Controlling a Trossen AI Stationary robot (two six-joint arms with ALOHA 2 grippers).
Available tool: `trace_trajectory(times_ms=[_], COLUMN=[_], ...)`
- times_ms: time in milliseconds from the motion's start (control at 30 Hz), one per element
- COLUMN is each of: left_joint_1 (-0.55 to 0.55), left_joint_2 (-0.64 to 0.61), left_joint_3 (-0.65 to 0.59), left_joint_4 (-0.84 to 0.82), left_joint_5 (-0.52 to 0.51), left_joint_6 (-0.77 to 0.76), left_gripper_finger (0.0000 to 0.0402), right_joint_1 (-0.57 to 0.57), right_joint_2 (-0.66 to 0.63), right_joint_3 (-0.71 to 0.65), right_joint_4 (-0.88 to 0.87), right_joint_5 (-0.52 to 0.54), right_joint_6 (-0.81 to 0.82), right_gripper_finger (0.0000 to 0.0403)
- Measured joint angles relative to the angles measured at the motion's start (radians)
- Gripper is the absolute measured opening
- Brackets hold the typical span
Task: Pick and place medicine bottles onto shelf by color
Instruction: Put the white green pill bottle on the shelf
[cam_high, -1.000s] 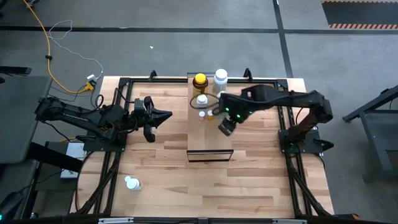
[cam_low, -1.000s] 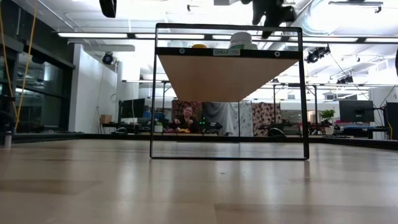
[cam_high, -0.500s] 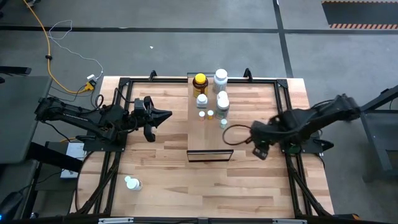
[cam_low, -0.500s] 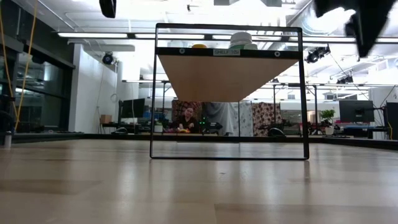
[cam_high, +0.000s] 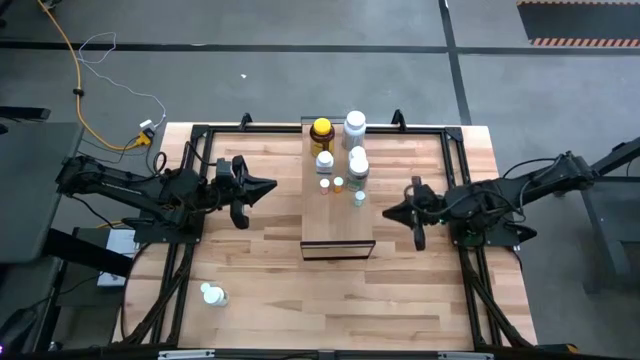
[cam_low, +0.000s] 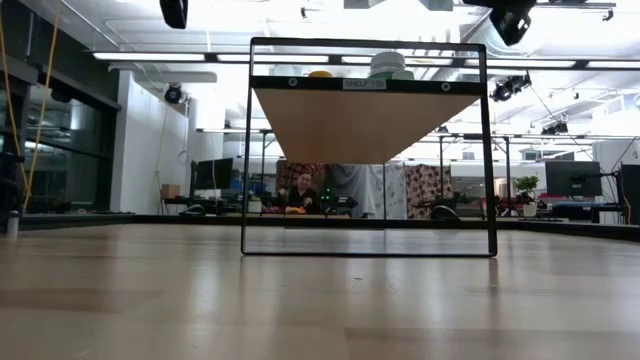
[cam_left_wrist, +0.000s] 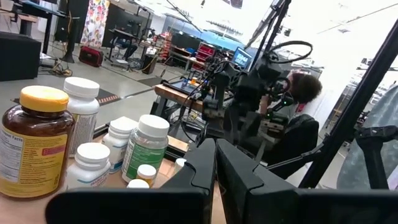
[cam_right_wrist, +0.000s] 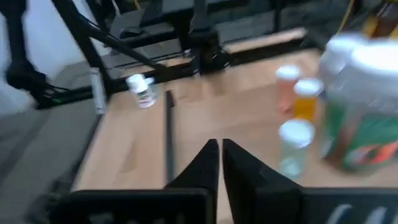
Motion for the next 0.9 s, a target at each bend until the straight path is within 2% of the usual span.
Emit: trace_trajectory(times_ms=[67,167,400,600,733,900], left_joint_1=[0.0,0.0,0.0,0.0,0.0,0.0], left_joint_2=[0.0,0.0,0.0,0.0,0.0,0.0], left_joint_3=[0.0,0.0,0.0,0.0,0.0,0.006], left_joint_4=[0.0,0.0,0.0,0.0,-0.001,-0.039], left_joint_5=[0.0,0.009,0.03,-0.001,0.02,0.056], left_joint_6=[0.0,0.0,0.035,0.089,0.145,0.148], left_gripper_finger=[0.0006,0.0006,0.0005,0.0012,0.0052,0.0141], right_joint_1=[-0.008,-0.031,-0.052,-0.052,-0.052,-0.052], right_joint_2=[0.0,0.0,0.001,0.001,0.001,0.001], right_joint_3=[0.009,0.028,0.032,0.033,0.033,0.033], right_joint_4=[0.006,0.011,0.015,0.015,0.016,0.016], right_joint_5=[0.036,0.057,0.043,0.037,0.037,0.037], right_joint_6=[-0.083,-0.132,-0.132,-0.087,-0.083,-0.067], right_gripper_finger=[0.0005,0.0012,0.0005,0.0001,0.0002,0.0001])
